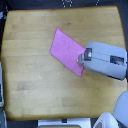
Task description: Folding a cloth
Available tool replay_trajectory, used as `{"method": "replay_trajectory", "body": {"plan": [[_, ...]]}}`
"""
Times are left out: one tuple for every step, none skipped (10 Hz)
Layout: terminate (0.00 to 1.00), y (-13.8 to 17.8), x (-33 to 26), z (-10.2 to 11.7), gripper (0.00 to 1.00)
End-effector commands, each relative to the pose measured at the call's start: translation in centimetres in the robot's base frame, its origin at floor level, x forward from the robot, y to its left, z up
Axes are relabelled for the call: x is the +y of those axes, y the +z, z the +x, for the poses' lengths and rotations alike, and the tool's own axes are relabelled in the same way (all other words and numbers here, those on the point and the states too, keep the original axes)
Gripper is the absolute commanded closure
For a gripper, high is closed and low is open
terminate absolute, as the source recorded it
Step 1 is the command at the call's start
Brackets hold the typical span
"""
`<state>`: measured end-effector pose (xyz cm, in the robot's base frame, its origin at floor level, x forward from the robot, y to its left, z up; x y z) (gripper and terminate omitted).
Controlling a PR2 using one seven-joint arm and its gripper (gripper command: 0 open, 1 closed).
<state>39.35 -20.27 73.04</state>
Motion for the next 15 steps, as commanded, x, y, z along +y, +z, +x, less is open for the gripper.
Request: {"method": "replay_trajectory", "body": {"plan": [[0.0, -0.2, 1.1, 0.2, 1.0], [0.0, -0.1, 1.1, 0.2, 1.0], [0.0, -0.2, 1.2, 0.3, 1.0], [0.0, -0.2, 1.2, 0.3, 1.0], [0.0, -0.3, 1.4, 0.4, 1.0], [0.0, -0.3, 1.3, 0.6, 1.0], [0.0, -0.2, 1.2, 1.0, 1.0], [0.0, -0.2, 1.3, 1.1, 1.0], [0.0, -0.2, 1.2, 1.1, 1.0], [0.0, -0.2, 1.2, 1.1, 1.0], [0.0, -0.1, 1.0, 1.2, 1.0], [0.0, 0.3, 0.9, 1.5, 1.0], [0.0, 0.3, 0.9, 1.5, 1.0], [0.0, 0.9, 0.9, 1.8, 1.0], [0.0, 2.3, 1.2, 2.3, 1.0]]}}
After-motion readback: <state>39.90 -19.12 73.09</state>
